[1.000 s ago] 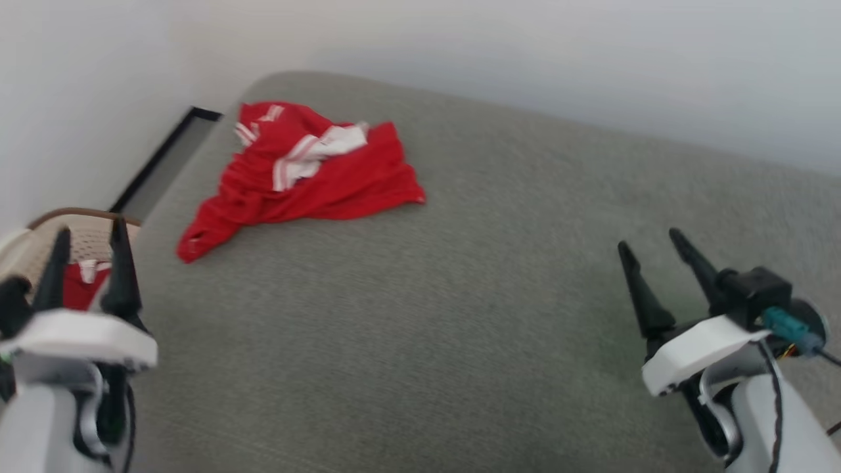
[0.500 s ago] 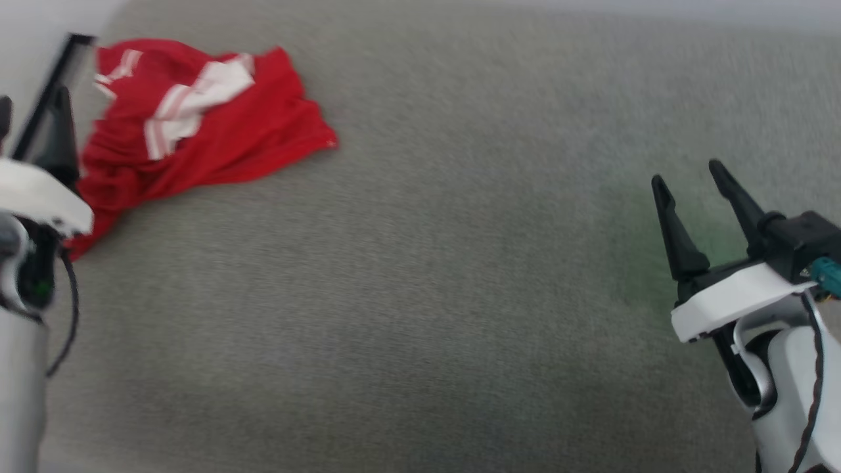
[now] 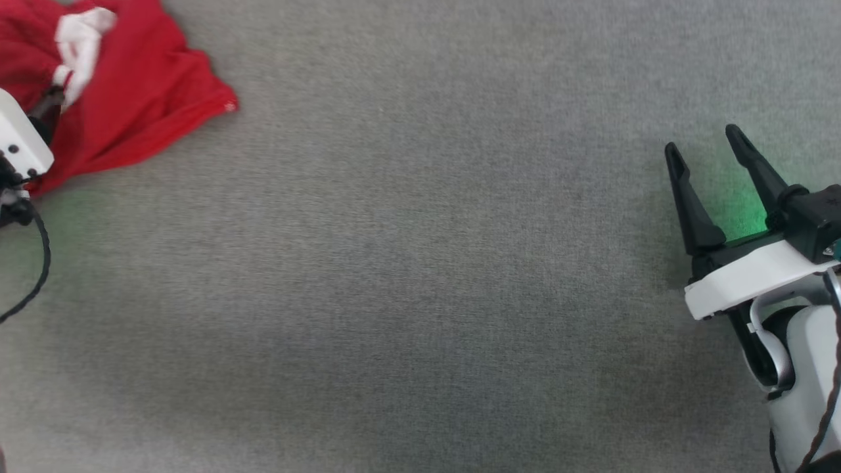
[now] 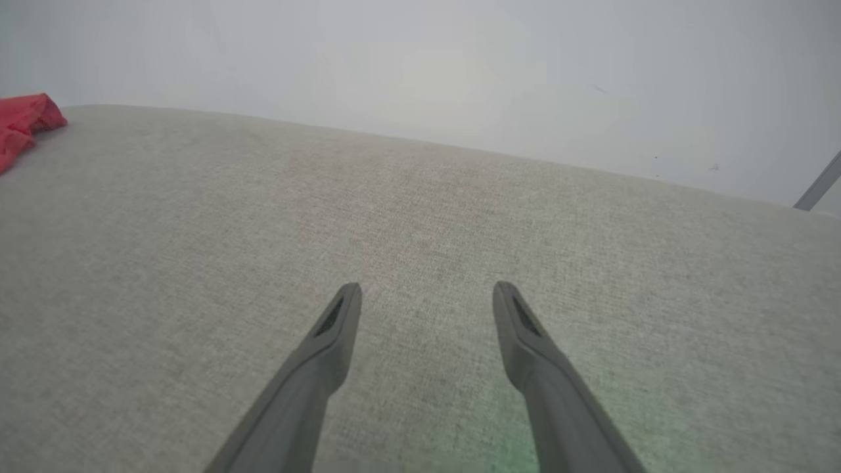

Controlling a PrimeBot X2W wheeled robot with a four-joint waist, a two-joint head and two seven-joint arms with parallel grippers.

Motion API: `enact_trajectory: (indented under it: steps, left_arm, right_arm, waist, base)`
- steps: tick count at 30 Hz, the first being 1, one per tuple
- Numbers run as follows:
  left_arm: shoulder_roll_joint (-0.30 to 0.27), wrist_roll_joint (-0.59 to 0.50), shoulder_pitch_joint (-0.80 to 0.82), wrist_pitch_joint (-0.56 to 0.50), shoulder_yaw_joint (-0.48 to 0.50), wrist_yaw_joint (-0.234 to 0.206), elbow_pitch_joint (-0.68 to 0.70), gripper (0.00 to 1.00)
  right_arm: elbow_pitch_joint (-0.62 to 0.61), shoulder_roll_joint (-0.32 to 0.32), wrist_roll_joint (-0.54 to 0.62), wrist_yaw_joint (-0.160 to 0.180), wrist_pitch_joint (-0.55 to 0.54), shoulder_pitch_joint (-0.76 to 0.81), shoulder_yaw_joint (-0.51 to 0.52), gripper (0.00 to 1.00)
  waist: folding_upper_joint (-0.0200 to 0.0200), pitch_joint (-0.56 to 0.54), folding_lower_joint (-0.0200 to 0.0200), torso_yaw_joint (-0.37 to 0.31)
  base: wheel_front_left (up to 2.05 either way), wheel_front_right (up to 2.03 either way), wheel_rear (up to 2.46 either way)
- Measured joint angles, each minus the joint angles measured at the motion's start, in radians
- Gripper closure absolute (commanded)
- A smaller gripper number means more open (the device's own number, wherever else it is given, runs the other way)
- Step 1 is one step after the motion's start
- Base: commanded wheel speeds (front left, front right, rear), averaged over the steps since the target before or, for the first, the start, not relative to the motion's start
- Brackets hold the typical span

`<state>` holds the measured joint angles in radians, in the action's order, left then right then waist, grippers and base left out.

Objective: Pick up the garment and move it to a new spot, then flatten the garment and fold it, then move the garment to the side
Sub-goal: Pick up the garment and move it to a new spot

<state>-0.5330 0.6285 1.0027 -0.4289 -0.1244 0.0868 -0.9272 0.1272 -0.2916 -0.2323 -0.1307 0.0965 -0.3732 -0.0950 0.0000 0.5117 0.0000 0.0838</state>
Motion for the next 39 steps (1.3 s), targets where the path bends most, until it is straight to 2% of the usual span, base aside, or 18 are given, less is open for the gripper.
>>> enact_trajectory:
  steps: [6, 10, 11, 12, 14, 20, 25, 33, 39]
  left_arm:
    - [-0.006, -0.003, 0.064, -0.112, -0.026, -0.016, -0.073, 0.00]
    - [-0.006, -0.006, 0.092, -0.134, -0.039, -0.021, -0.115, 0.00]
    - [-0.004, -0.006, 0.097, -0.133, -0.039, -0.021, -0.123, 0.31]
    - [-0.003, -0.006, 0.099, -0.124, -0.039, -0.021, -0.130, 1.00]
    - [0.000, -0.005, 0.099, -0.093, -0.038, -0.022, -0.144, 1.00]
    - [-0.001, -0.009, 0.101, -0.018, -0.055, 0.010, -0.163, 1.00]
    - [-0.020, -0.024, 0.112, 0.041, -0.085, 0.028, -0.149, 1.00]
    - [-0.061, -0.056, 0.141, 0.094, -0.160, 0.038, -0.053, 1.00]
    - [-0.088, -0.054, 0.149, 0.081, -0.231, 0.041, 0.078, 1.00]
  right_arm:
    - [-0.024, -0.003, 0.007, 0.000, -0.008, -0.003, 0.003, 0.00]
    - [-0.035, 0.000, 0.009, 0.000, -0.015, -0.002, 0.005, 0.00]
    - [-0.037, -0.001, 0.009, 0.000, -0.017, -0.002, 0.007, 0.00]
    - [-0.038, 0.000, 0.009, 0.000, -0.017, -0.002, 0.008, 0.00]
    - [-0.040, 0.002, 0.009, 0.000, -0.017, -0.002, 0.009, 0.00]
    - [-0.027, 0.010, 0.009, 0.000, -0.008, 0.009, 0.027, 0.00]
    - [-0.002, 0.023, 0.004, 0.000, 0.008, 0.020, 0.034, 0.00]
    - [0.044, 0.046, -0.005, 0.000, 0.029, 0.060, 0.042, 0.00]
    - [0.068, 0.071, -0.012, 0.000, 0.041, 0.081, 0.041, 0.00]
  waist:
    - [0.0001, 0.041, -0.0001, -0.020]
    - [0.0001, 0.050, 0.0000, -0.029]
    - [0.0001, 0.050, 0.0000, -0.029]
    - [0.0001, 0.049, 0.0000, -0.029]
    - [0.0001, 0.045, 0.0000, -0.029]
    - [0.0000, 0.011, 0.0000, -0.011]
    - [0.0000, -0.043, 0.0000, 0.011]
    - [0.0000, -0.163, 0.0000, 0.054]
    - [0.0000, -0.254, 0.0000, 0.087]
  base:
    - [0.00, 0.00, 0.00]
    - [0.00, 0.00, 0.00]
    - [0.00, 0.00, 0.00]
    - [0.00, 0.00, 0.00]
    - [0.00, 0.00, 0.00]
    - [0.00, 0.00, 0.00]
    - [0.00, 0.00, 0.00]
    - [0.00, 0.00, 0.00]
    - [0.00, 0.00, 0.00]
